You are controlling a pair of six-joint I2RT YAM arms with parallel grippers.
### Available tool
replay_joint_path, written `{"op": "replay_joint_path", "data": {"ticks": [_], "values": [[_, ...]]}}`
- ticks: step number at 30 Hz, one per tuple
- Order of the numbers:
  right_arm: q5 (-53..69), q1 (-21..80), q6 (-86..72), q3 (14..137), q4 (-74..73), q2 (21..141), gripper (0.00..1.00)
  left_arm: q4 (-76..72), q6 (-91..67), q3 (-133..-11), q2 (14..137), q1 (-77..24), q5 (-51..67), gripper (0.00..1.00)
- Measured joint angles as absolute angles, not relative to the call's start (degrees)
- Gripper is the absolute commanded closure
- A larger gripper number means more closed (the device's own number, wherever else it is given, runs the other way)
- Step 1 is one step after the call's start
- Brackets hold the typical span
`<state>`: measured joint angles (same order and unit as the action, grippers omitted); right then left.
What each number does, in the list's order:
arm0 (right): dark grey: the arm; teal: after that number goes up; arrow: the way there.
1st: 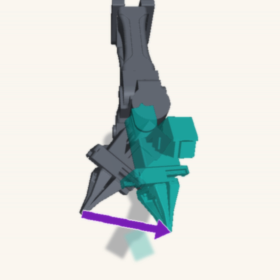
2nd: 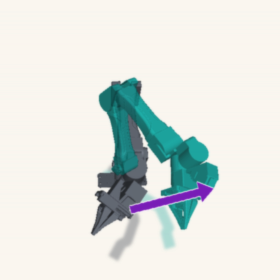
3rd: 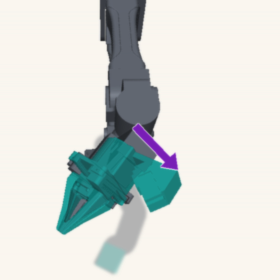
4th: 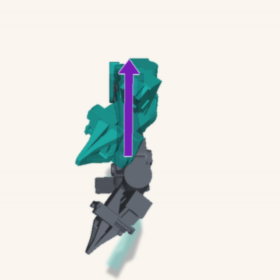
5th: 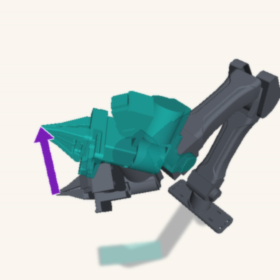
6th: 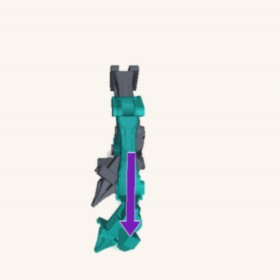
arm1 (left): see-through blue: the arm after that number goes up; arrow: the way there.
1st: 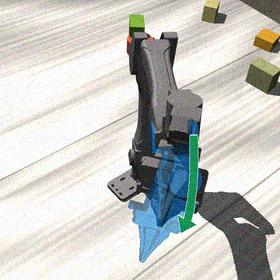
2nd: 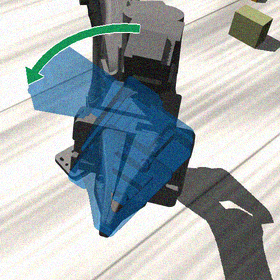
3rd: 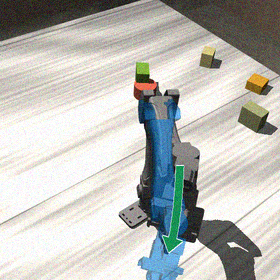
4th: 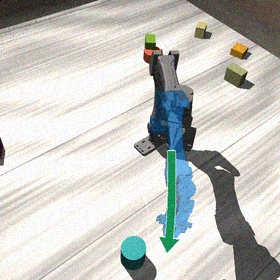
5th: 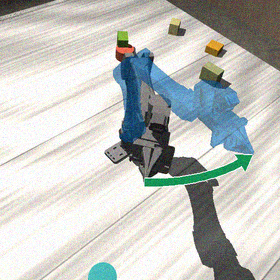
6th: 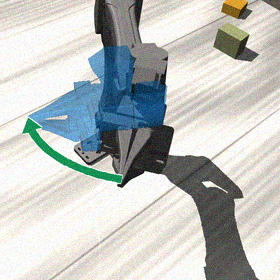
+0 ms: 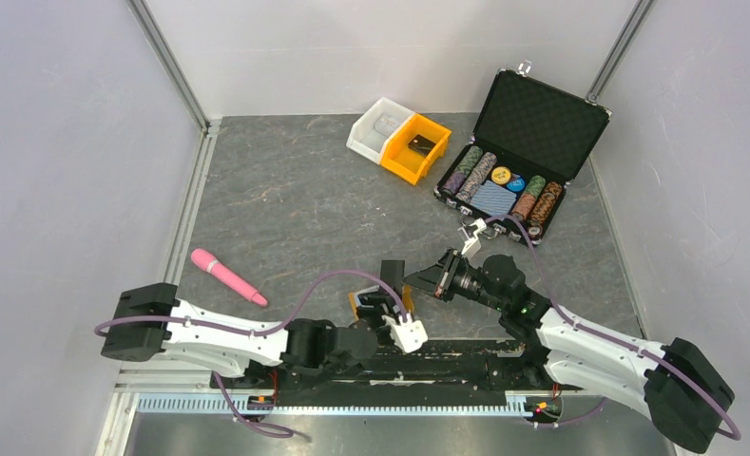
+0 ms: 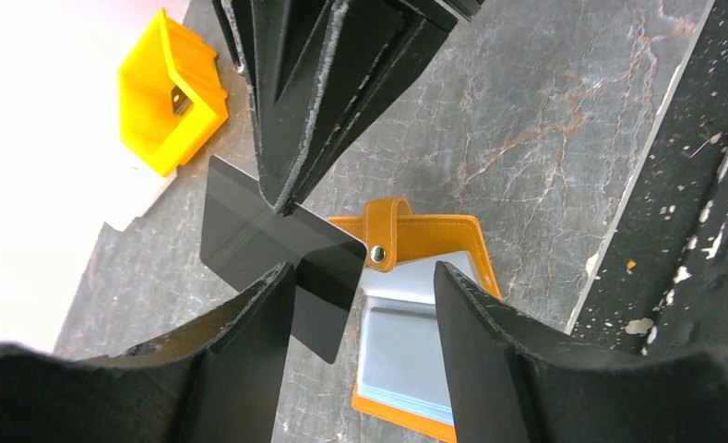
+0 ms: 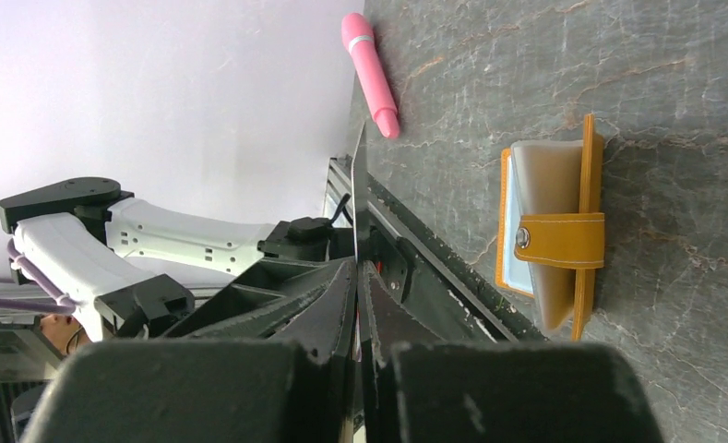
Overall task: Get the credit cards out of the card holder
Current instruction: Remove the credit card from the card holder.
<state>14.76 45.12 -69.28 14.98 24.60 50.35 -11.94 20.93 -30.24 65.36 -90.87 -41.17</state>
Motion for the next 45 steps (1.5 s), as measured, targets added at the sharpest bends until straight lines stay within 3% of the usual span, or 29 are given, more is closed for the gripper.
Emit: {"op": "replay_joint_path", "data": {"ticks": [2, 5, 8, 10, 13, 16, 25, 34, 39, 45], "values": [[15.25, 45.12, -69.87, 14.50, 25.93, 50.76, 1.00, -13.63, 22.63, -29.69, 66.54, -91.77, -42.78, 0.46], [15.59, 45.12, -70.32, 13.96, 26.48, 51.18, 1.00, -15.40, 24.84, -29.56, 67.85, -92.68, -45.30, 0.81], [15.46, 44.82, -70.32, 13.78, 26.74, 51.22, 1.00, -16.45, 26.26, -29.56, 67.96, -93.06, -47.48, 0.98], [15.40, 44.36, -70.26, 13.61, 26.76, 51.18, 0.90, -17.08, 26.74, -29.56, 67.99, -93.14, -49.21, 0.98], [15.51, 44.01, -68.66, 13.23, 26.50, 50.61, 0.61, -17.50, 26.70, -29.56, 67.88, -93.14, -50.26, 0.98], [14.61, 44.01, -63.72, 13.23, 23.38, 47.46, 0.49, -15.55, 24.08, -29.56, 65.82, -92.58, -49.69, 0.98], [6.76, 43.97, -44.16, 13.96, 13.50, 33.41, 0.49, -2.55, 2.20, -31.59, 49.45, -78.06, -31.22, 0.98], [7.68, 43.97, -31.79, 14.33, 14.11, 25.26, 0.49, 2.76, -10.59, -32.95, 46.87, -72.97, -17.47, 0.98], [13.98, 43.97, -25.82, 15.62, 14.66, 28.16, 0.51, 4.60, -12.19, -33.21, 47.99, -72.64, -13.50, 0.98], [20.36, 43.97, -24.16, 17.08, 15.51, 33.80, 0.39, 4.69, -16.14, -33.23, 47.92, -69.97, -9.21, 0.98]]}}
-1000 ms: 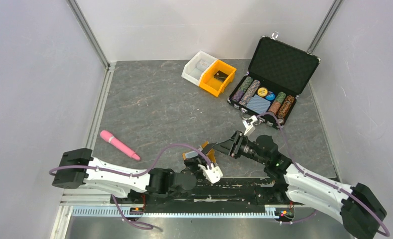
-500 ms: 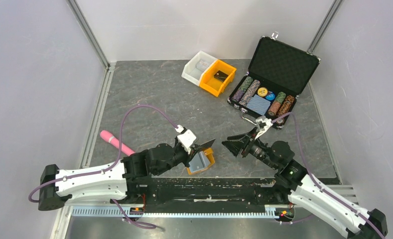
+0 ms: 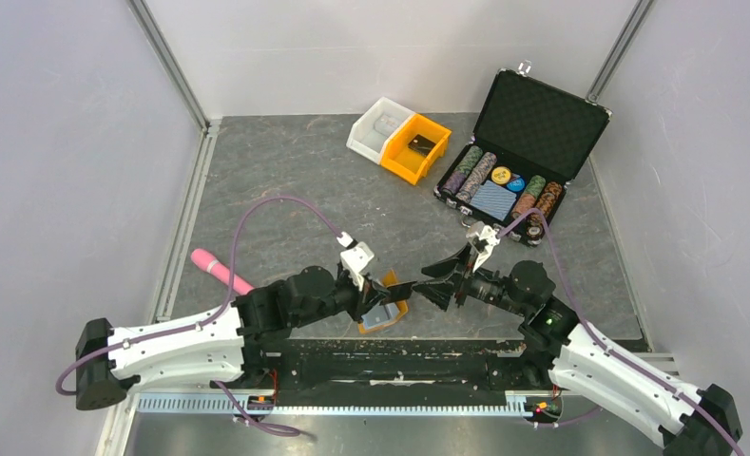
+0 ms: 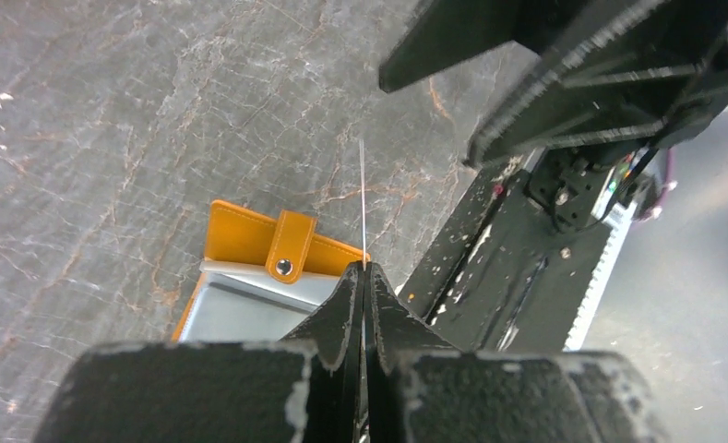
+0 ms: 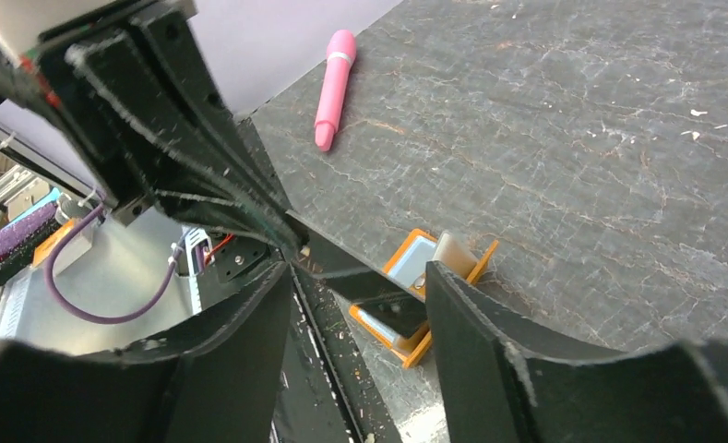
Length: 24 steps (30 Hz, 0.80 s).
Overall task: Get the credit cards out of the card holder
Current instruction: Remove the credit card from the card holder.
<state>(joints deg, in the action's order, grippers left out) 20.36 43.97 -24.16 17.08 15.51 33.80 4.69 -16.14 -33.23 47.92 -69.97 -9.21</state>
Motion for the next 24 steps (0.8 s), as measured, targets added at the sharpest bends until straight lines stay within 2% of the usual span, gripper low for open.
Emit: {"op": "replay_joint_path", "data": {"ticks": [3, 13, 21, 24], "values": [[21.63, 43.62, -24.69, 16.67, 17.54, 34.81, 0.34, 4.86, -19.62, -33.47, 47.59, -65.91, -6.42, 0.98], [28.36, 39.59, -36.97, 10.41, 34.87, 42.92, 0.40, 5.65, -35.20, -34.68, 45.39, -50.04, 7.14, 0.98], [32.73, 35.33, -46.11, 6.90, 48.49, 48.16, 0.40, 3.95, -42.78, -34.65, 44.23, -48.23, 12.51, 0.98], [33.93, 34.63, -48.05, 6.59, 51.77, 49.78, 0.44, 3.55, -43.90, -34.65, 44.27, -48.23, 13.56, 0.98]]}}
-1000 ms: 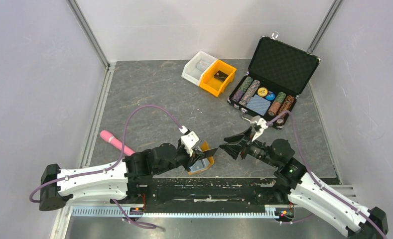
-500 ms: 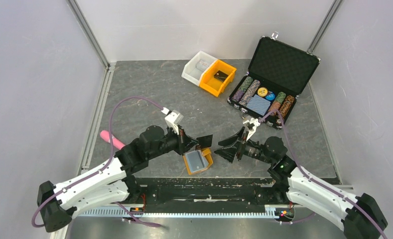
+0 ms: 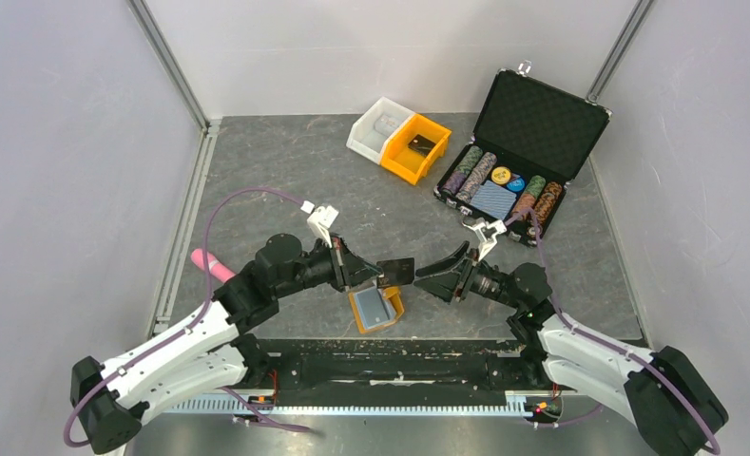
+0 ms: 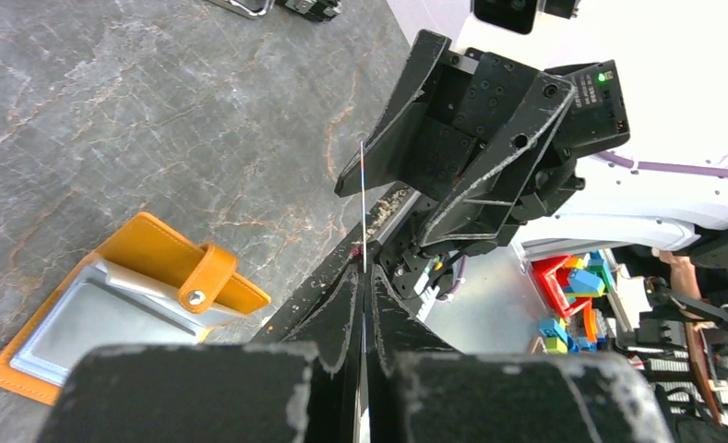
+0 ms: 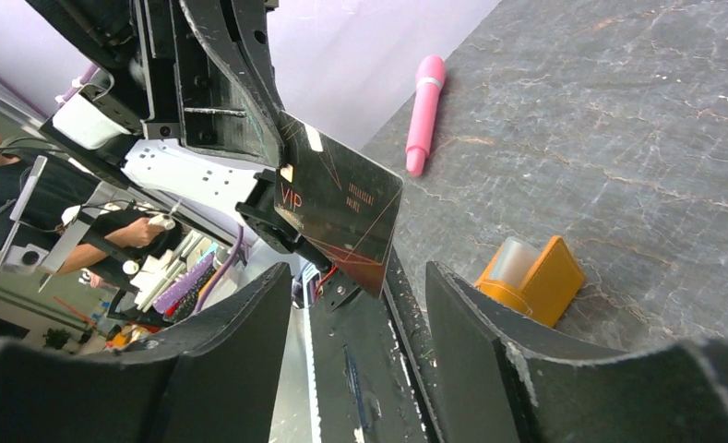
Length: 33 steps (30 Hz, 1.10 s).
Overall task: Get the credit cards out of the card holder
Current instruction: Remove the credit card from the card holder, then place the credit card in the storage box.
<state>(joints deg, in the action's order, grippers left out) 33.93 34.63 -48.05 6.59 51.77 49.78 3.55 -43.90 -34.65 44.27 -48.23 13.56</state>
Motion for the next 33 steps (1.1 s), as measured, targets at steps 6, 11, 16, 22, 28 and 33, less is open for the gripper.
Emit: {"op": "replay_joint_path", "data": {"ticks": [6, 11, 16, 22, 28, 33], "values": [[36.01, 34.30, -49.98, 6.63, 57.45, 54.28, 0.69, 1.39, -45.84, -34.54, 45.28, -48.23, 15.59, 0.98], [37.30, 34.00, -52.40, 6.63, 61.49, 57.01, 1.00, 0.16, -46.46, -34.54, 45.93, -48.16, 15.77, 0.95], [38.02, 32.77, -54.02, 6.63, 63.44, 56.34, 1.00, 1.13, -46.17, -34.54, 46.19, -47.62, 13.78, 0.42], [36.27, 29.69, -51.11, 11.38, 53.76, 54.06, 1.00, 10.98, -44.86, -36.18, 46.61, -47.64, 6.61, 0.18], [30.92, 26.46, -43.24, 27.75, 36.05, 57.10, 1.00, 17.74, -41.12, -38.54, 51.29, -47.64, 0.71, 0.54], [26.98, 24.08, -39.59, 39.46, 28.36, 65.47, 1.00, 19.59, -40.45, -37.80, 61.28, -47.64, 0.91, 0.69]]}}
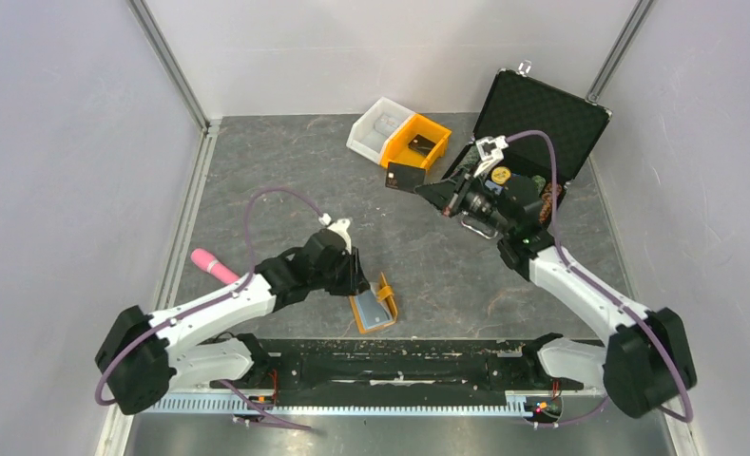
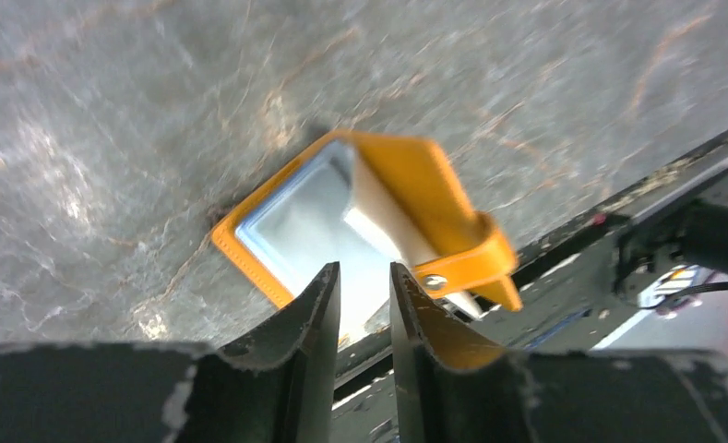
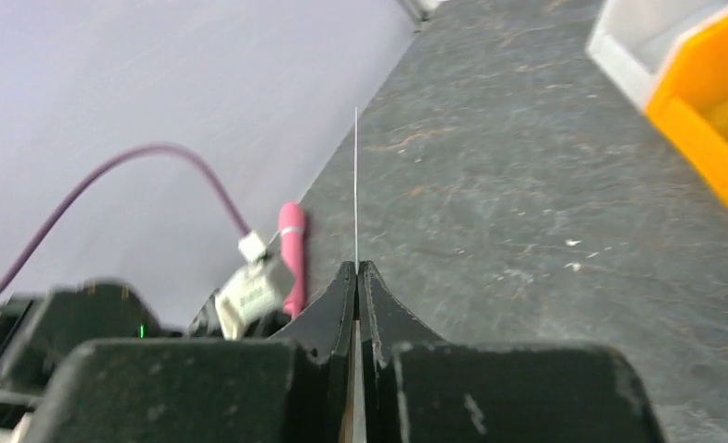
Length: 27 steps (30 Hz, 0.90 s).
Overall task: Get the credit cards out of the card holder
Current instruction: Place the credit card in the storage box.
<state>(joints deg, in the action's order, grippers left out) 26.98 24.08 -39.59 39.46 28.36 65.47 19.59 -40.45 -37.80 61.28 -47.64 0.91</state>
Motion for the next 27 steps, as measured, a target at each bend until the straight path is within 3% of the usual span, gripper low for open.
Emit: {"op": "replay_joint_path", "data": {"ticks": [7, 11, 15, 27], "values": [[20.82, 23.11, -38.02, 53.89, 20.18, 82.21, 1.00, 18.06, -40.47, -31.92, 66.22, -47.75, 3.73, 0.68], [17.52, 22.76, -37.82, 63.16, 16.16, 91.83, 1.00, 15.07, -40.47, -30.55, 66.22, -47.77, 5.10, 0.60], [13.32, 22.39, -38.11, 72.42, 12.69, 100.79, 1.00, 10.31, -40.53, -29.45, 66.85, -47.75, 8.10, 0.59], [7.84, 18.65, -42.81, 87.15, 8.86, 118.87, 1.00, 2.11, -40.56, -28.91, 71.07, -47.77, 14.26, 0.52]]}}
